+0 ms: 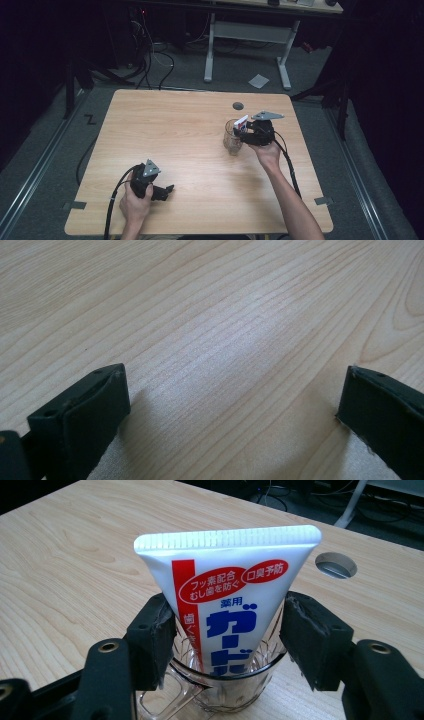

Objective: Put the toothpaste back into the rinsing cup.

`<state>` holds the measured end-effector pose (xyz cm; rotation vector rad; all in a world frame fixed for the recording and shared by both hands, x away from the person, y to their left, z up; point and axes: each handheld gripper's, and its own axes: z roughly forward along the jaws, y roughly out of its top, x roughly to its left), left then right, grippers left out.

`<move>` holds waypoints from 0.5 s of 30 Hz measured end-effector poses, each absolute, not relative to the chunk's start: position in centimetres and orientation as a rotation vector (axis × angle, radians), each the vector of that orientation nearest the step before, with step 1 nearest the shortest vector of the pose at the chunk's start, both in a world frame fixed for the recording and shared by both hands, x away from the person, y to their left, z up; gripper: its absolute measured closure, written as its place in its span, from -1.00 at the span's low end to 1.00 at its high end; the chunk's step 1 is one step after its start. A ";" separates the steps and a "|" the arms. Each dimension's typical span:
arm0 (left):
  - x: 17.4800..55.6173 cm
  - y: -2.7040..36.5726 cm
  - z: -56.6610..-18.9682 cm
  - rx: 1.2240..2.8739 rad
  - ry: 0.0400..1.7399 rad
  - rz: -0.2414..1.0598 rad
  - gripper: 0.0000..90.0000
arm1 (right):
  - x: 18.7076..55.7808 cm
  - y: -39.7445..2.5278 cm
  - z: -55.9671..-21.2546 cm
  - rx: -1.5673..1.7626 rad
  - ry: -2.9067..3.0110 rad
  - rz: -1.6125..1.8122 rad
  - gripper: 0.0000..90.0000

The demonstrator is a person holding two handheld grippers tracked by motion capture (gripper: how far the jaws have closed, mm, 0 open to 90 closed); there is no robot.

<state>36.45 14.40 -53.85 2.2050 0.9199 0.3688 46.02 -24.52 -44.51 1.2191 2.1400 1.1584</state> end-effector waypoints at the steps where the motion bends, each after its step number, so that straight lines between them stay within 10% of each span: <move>1: 36.4 14.4 -53.8 2.205 0.920 0.369 -0.99 | 46.0 -24.6 -44.5 1.226 2.138 1.161 -0.15; 15: 36.5 14.4 -53.9 2.201 0.927 0.366 -0.99 | 45.3 -26.1 -44.0 1.258 2.110 1.250 -0.26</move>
